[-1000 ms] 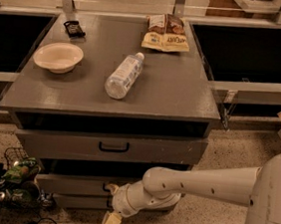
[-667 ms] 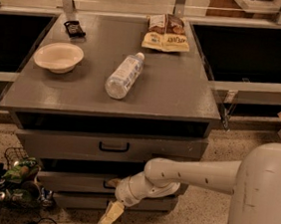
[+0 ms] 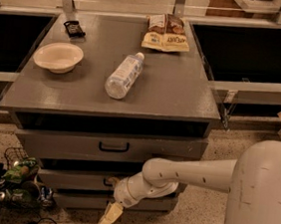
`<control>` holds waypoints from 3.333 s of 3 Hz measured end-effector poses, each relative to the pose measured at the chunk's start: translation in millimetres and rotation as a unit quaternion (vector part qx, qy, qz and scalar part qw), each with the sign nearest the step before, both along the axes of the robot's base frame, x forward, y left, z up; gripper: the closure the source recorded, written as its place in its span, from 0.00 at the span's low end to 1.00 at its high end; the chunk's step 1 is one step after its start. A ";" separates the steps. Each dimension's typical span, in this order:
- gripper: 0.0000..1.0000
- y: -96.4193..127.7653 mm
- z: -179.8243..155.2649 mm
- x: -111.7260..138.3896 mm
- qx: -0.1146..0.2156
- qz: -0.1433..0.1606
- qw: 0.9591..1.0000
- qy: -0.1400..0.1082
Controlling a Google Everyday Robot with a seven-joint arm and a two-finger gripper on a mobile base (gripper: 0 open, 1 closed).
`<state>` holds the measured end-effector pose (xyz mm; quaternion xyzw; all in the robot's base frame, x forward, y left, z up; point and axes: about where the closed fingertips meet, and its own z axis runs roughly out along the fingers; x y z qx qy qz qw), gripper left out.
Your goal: Open middle drawer
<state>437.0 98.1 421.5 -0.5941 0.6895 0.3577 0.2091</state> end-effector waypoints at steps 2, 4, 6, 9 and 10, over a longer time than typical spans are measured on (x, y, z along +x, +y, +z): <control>0.00 10.6 -0.6 -29.0 0.021 0.048 0.999 0.004; 0.00 -5.5 19.2 -73.2 0.090 0.092 0.992 -0.009; 0.00 -28.2 24.7 -61.9 0.072 0.057 0.996 -0.018; 0.00 -9.1 8.7 -60.5 0.053 0.074 0.996 -0.010; 0.00 -2.1 1.6 -74.0 0.049 0.085 0.995 -0.004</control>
Offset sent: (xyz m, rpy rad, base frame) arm -0.0505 0.0070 0.0064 0.1114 0.0021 0.1617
